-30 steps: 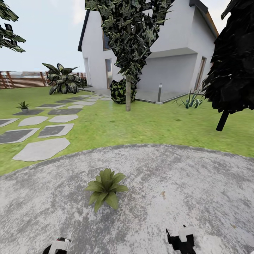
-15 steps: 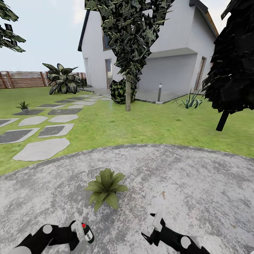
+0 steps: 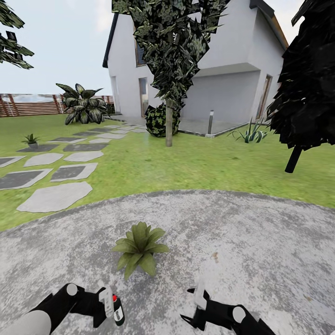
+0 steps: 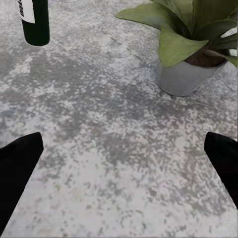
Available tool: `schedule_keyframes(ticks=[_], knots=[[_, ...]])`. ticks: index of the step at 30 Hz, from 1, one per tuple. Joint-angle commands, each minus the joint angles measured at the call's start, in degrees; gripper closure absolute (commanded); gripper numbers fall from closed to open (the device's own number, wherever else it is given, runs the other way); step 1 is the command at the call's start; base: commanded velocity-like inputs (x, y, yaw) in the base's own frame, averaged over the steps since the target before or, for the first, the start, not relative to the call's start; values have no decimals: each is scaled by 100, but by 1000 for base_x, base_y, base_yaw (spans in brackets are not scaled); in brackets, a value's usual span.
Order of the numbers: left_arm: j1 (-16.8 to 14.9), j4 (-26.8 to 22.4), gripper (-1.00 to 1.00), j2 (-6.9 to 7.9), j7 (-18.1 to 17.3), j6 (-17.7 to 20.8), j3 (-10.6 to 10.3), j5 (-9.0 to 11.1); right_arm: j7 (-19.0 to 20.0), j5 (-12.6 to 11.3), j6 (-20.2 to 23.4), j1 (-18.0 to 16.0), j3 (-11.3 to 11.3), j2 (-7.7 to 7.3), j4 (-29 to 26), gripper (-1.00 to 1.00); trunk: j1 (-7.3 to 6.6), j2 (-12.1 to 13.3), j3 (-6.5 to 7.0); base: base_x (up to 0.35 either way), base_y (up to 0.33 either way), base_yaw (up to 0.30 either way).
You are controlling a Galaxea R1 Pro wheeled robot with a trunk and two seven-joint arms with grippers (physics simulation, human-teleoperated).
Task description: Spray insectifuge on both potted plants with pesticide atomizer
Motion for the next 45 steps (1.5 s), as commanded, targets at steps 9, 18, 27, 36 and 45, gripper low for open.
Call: schedule_keyframes(ticks=[9, 18, 27, 36, 45], knots=[[-2, -183, 100, -176, -7, -22, -80, -110, 160, 64, -34, -3, 7, 106, -69, 100, -1, -2, -6, 0, 0, 0], [-2, -578, 100, -446, -245, -14, -147, -448, 488, 75, -26, -35, 11, 315, -307, 100, -1, -2, -6, 0, 0, 0], [0, -638, 100, -556, -282, -22, -727, -435, 559, 183, -25, -48, 13, 415, -372, 100, -1, -2, -6, 0, 0, 0], [16, -638, 100, -843, -280, -25, -846, -444, 560, 228, -25, -49, 8, 480, -374, 100, -1, -2, -6, 0, 0, 0], [29, -638, 100, -1068, -270, -25, -853, -456, 560, 228, -26, -48, 9, 505, -466, 100, -1, -2, -6, 0, 0, 0]])
